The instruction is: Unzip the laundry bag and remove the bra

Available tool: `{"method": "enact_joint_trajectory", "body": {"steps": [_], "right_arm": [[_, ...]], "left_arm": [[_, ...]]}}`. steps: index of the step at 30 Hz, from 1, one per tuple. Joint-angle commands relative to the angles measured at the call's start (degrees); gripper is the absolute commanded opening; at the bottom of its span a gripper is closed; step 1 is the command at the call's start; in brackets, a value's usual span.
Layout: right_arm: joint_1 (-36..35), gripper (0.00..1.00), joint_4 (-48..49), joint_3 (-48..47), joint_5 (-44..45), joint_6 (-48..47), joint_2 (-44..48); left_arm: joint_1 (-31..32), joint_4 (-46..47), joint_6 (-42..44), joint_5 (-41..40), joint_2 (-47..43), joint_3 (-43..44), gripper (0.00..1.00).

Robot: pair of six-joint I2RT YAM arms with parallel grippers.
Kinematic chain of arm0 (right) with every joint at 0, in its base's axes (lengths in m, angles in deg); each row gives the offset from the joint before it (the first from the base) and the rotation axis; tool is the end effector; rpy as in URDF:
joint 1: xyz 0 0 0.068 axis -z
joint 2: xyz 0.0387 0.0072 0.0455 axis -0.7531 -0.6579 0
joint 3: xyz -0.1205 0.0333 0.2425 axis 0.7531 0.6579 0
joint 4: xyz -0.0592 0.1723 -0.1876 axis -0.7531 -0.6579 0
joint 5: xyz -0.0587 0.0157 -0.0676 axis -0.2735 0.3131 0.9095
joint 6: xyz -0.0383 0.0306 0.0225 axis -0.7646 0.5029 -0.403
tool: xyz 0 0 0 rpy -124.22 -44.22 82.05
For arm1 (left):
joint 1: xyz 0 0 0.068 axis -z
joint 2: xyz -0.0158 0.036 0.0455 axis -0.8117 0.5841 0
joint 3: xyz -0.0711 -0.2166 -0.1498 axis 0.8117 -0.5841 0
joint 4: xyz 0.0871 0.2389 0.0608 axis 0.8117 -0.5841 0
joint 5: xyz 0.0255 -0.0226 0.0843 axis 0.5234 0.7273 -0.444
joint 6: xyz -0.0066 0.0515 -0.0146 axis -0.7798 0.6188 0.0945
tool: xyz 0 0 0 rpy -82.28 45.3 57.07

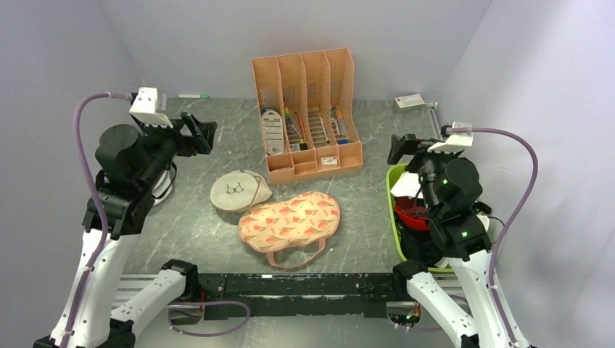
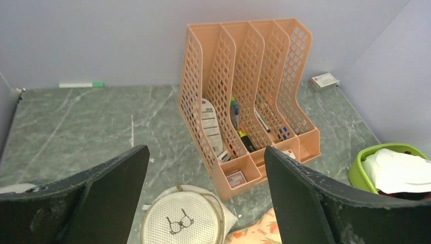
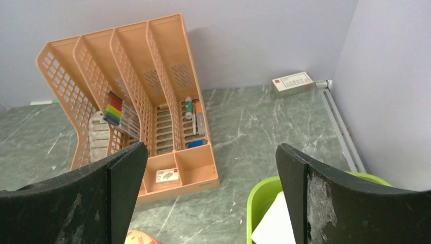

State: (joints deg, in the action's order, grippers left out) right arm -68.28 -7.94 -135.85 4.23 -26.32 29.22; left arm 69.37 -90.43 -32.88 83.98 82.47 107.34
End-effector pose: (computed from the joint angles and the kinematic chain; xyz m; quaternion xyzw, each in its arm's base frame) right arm 0.1260 0.0325 0.4152 0.0437 0.6957 0.0573 0.7147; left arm 0.1439 -0.0389 0.4638 0.0084 0.7188 -0.1738 0.6731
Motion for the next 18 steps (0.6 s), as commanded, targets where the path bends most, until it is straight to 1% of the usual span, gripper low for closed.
{"method": "enact_joint_trajectory", "body": {"steps": [1, 3, 5, 10, 13, 15, 16, 18], "right_arm": [[2.3, 1.00, -0.5, 0.8, -0.1, 5.0, -0.9], [3.1, 1.00, -0.8, 1.2, -1.1, 6.0, -1.5], [3.8, 1.00, -0.8, 1.8, -3.9, 5.6, -2.3], [5.0, 1.00, 0.7, 3.9, -15.0, 4.7, -5.6], [5.3, 1.00, 1.2, 4.7, -24.8, 4.0, -10.2], [5.0, 1.00, 1.5, 5.3, -30.9, 3.5, -14.1], [4.4, 1.00, 1.7, 5.7, -33.4, 2.9, -16.4], [2.1, 1.00, 1.8, 6.4, -35.6, 1.7, -21.1]], "left_arm": [[-0.6, -2.3, -3.6, 0.9, -0.1, -1.9, 0.95], [-0.7, -3.7, -4.9, 1.7, 0.3, -2.9, 0.94], [-0.8, -5.2, -6.3, 2.7, 0.7, -4.2, 0.94], [-1.0, -8.5, -8.4, 8.0, 3.1, -8.6, 0.94], [-1.1, -10.2, -9.7, 13.9, 4.9, -12.6, 0.94], [-1.2, -9.6, -10.8, 18.9, 5.6, -16.2, 0.94], [-1.1, -9.0, -11.7, 21.3, 5.6, -18.4, 0.94], [-0.2, -7.0, -14.4, 24.9, 5.1, -23.2, 0.94]]}}
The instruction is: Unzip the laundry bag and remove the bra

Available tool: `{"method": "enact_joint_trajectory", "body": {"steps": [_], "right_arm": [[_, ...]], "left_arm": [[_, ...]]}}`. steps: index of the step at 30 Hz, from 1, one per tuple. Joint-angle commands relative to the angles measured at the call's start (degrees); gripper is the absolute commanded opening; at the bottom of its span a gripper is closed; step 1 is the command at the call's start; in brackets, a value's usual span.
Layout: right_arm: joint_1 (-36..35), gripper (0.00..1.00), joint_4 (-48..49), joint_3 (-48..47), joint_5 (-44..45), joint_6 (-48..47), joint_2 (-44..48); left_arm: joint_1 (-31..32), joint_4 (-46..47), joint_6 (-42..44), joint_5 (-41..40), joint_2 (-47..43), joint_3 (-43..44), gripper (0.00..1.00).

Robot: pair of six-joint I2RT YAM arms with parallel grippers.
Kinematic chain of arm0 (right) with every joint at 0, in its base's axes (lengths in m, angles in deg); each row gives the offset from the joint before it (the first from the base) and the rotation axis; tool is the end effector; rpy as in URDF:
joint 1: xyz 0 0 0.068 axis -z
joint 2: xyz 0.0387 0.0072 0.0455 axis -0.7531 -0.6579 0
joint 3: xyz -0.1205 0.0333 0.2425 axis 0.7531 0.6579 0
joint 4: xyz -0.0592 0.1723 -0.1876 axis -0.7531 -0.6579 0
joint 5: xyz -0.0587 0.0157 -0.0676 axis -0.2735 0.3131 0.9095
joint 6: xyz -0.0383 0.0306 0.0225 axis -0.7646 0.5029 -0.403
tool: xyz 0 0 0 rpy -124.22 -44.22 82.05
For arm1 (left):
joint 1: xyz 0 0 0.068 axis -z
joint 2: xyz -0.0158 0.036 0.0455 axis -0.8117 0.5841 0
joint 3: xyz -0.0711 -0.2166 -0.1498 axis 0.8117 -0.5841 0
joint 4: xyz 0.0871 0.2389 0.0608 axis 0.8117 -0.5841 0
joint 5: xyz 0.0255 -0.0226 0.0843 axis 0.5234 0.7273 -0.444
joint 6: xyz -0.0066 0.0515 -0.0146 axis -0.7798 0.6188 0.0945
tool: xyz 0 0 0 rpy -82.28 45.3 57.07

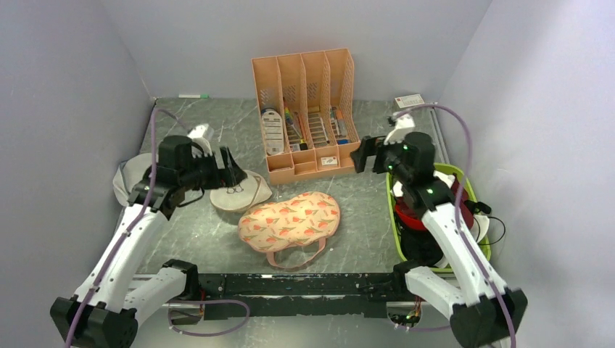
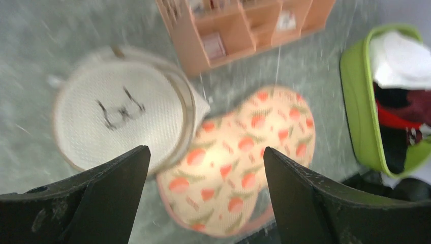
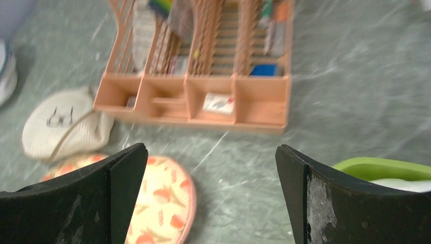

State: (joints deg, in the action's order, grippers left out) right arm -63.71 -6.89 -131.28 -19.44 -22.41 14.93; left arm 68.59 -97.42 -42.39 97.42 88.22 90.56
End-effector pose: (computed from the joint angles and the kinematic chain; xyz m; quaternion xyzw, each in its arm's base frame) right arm 0.1987 0.0560 0.3526 -0.0505 0.7973 0.1728 0.5762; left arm 0.1901 -0.0571 0.3402 -0.0107 0.8680 -0.2536 0.4267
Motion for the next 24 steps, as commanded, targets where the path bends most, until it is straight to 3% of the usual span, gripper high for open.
{"method": "enact_joint_trajectory", "body": {"steps": [1, 6, 8, 12, 18, 24], "right_arm": [[-4.1, 1.00, 0.6, 1.9, -12.6, -2.9, -9.2], [-14.5, 1.00, 1.8, 2.8, -18.7, -4.8, -19.8], [-18.4, 1.00, 2.4, 3.0, -20.7, -5.3, -23.7], [-22.2, 0.97, 3.6, 2.7, -23.2, -4.4, -30.9], [-23.0, 0.96, 1.4, 2.3, -15.3, -0.7, -36.1], [-23.4, 0.94, 0.3, 10.0, -9.5, 7.1, -31.2]], "left_arm": [[1.4, 1.3, -6.5, 12.8, -1.2, -8.8, 0.94], [8.8, 4.7, -14.4, 12.9, -4.5, -18.6, 0.94], [12.7, 4.3, -17.0, 10.1, -5.3, -20.6, 0.97], [21.6, 3.2, -20.5, 1.4, -4.1, -22.6, 0.93], [27.1, 6.5, -22.0, -5.4, 4.3, -23.2, 0.93], [27.3, 11.2, -20.7, -12.3, 11.6, -20.7, 0.95]]}}
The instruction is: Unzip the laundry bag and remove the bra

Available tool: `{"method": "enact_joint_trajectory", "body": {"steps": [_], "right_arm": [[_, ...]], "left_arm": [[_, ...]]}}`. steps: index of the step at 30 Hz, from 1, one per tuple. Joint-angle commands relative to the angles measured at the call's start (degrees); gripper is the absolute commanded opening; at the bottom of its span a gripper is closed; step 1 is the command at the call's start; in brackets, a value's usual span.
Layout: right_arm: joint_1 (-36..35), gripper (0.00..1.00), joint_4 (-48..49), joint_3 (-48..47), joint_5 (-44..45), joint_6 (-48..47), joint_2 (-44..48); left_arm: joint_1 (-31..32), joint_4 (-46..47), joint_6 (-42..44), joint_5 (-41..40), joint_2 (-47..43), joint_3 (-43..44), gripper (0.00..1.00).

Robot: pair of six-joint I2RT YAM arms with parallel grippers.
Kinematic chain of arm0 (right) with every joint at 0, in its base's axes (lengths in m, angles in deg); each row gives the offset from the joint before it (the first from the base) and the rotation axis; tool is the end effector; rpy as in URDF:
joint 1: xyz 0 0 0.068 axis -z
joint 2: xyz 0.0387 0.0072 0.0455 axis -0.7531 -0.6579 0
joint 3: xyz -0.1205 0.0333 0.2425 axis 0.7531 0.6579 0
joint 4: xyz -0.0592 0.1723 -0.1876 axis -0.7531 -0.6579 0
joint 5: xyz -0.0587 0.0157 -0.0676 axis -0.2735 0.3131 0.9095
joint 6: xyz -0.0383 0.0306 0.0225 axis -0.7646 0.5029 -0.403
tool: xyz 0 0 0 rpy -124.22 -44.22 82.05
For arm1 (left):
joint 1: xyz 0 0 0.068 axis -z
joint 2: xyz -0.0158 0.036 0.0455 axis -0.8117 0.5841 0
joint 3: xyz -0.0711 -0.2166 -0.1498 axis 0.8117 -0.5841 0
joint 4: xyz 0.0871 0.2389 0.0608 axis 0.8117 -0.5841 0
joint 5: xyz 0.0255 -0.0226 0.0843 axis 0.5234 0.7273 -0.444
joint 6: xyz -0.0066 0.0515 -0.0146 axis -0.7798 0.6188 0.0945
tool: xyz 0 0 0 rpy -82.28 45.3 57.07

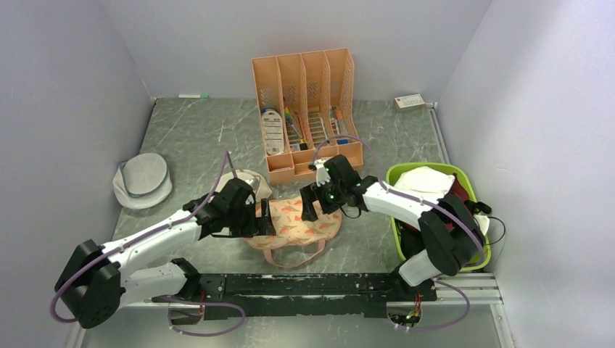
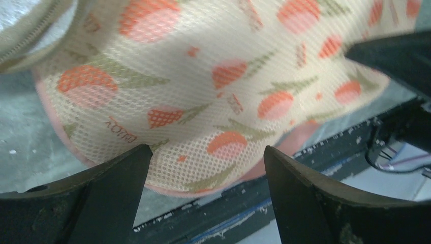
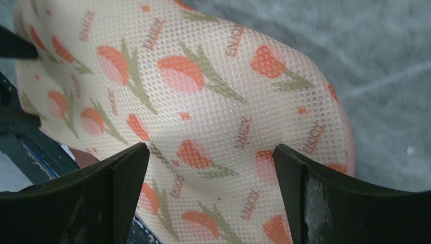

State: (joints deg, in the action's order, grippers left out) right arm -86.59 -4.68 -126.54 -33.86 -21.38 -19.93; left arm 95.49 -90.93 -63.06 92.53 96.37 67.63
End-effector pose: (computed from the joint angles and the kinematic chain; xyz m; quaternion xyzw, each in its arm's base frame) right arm 0.2272 0.1909 0.1826 -0.2559 0.9017 0.2780 0.2103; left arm 0.1470 -0.1359 0.1912 -0.0011 0.9539 -0.2499 0.1660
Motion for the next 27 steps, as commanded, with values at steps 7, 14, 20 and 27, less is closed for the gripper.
{"method": "enact_joint_trajectory", "body": {"steps": [7, 14, 20, 27], "right_arm": [[-8.1, 0.93, 2.0, 16.2, 3.7, 17.4, 15.2], [-26.5, 0.94, 18.4, 20.2, 10.6, 31.0, 18.2], [-30.7, 0.99, 18.3, 16.2, 17.7, 29.8, 20.0], [-27.9, 1.00, -1.8, 15.5, 24.6, 25.5, 33.3]], "left_arm": [[0.4, 13.9, 2.3, -8.5, 13.8, 8.5, 0.93], [0.7, 23.1, 4.6, 2.3, 25.8, 19.0, 0.93], [1.1, 28.6, 4.7, 8.2, 26.9, 20.8, 0.97], [1.1, 13.5, 13.1, -0.7, 13.5, 20.0, 0.99]]}}
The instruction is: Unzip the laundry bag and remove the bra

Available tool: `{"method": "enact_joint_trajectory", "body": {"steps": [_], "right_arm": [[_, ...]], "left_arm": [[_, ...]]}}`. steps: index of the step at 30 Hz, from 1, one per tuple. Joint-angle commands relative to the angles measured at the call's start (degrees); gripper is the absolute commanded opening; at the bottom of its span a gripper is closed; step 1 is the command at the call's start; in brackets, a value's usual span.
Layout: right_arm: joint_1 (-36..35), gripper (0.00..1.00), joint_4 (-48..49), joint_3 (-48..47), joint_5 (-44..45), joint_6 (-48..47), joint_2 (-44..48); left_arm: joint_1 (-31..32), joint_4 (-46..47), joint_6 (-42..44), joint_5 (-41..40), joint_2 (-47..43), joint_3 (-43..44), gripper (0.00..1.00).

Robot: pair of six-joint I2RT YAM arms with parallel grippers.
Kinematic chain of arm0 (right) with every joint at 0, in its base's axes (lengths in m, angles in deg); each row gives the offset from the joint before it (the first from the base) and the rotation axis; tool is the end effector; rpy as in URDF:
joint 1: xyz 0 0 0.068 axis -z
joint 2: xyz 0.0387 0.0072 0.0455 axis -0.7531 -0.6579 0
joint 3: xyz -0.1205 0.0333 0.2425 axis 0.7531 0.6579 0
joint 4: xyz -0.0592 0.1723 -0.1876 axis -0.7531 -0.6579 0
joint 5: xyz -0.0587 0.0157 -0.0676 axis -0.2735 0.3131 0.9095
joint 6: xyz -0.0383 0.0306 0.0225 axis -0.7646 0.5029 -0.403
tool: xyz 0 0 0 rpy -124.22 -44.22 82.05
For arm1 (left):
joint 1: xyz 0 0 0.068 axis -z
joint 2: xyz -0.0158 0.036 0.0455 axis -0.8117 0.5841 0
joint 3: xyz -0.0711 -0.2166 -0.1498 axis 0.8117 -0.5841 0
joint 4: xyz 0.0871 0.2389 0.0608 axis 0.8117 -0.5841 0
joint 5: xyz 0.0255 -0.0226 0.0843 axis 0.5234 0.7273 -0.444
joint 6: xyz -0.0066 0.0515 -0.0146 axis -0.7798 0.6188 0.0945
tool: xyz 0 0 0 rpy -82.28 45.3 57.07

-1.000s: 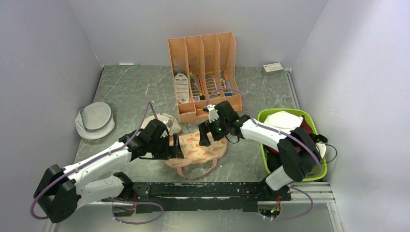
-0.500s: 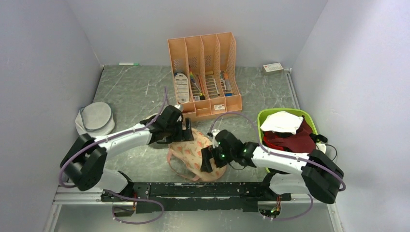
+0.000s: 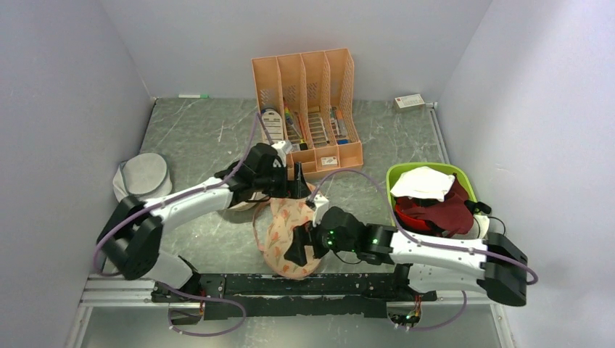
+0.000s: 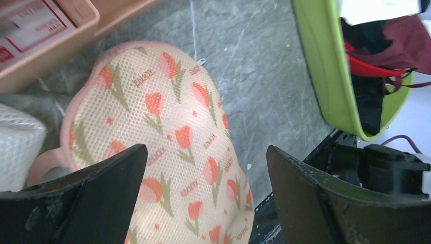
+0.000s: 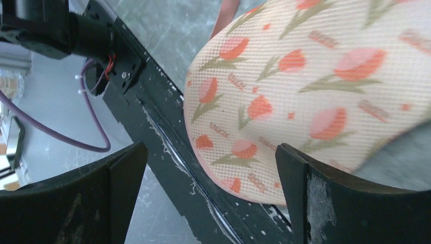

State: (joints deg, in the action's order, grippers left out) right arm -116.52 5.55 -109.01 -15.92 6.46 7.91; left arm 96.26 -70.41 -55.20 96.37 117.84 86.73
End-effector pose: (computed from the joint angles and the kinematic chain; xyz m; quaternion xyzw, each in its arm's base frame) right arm 0.0822 0.2028 0.2142 -0.2139 0.8522 0.3942 0.2696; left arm 0.2296 -0.2171 0.2344 0.0932 0.8894 -0.3507 0.2779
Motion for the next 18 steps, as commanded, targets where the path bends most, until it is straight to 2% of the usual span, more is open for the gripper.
{"method": "enact_joint_trajectory", "body": {"steps": [1, 3, 6, 8, 11, 12, 15, 18], "right_arm": [[3.6, 1.00, -14.6, -2.2, 7.7, -2.9, 7.1], [9.5, 0.99, -17.0, -1.6, 6.4, -5.2, 9.2], [21.0, 0.96, -15.7, -0.1, -2.9, -8.6, 8.3], [23.7, 0.92, -13.5, 1.0, -6.3, -9.7, 6.0], [22.5, 0.78, -8.5, 2.4, -9.6, -8.4, 1.5], [21.0, 0.75, -6.4, 3.2, -10.0, -6.8, 0.3], [12.5, 0.74, 2.0, 4.6, -8.2, -1.1, -4.9], [7.0, 0.73, 13.9, 4.6, -11.2, 3.4, -11.0]], "left_arm": [[0.3, -9.2, 4.9, -6.4, -10.8, 0.1, 0.99], [0.3, -12.3, 3.5, -9.3, -14.2, -2.4, 0.99], [0.3, -11.8, 0.0, -10.2, -15.9, -8.4, 0.99], [0.3, -10.9, -1.7, -10.0, -14.3, -10.0, 0.99], [0.4, -8.6, -2.5, -9.0, -9.8, -9.7, 0.99], [0.3, -8.3, -2.5, -8.4, -8.0, -8.9, 0.99], [0.3, -6.1, -1.8, -6.1, -2.9, -6.0, 0.99], [0.4, -1.8, -1.0, -1.5, 0.5, -3.8, 0.96]]}}
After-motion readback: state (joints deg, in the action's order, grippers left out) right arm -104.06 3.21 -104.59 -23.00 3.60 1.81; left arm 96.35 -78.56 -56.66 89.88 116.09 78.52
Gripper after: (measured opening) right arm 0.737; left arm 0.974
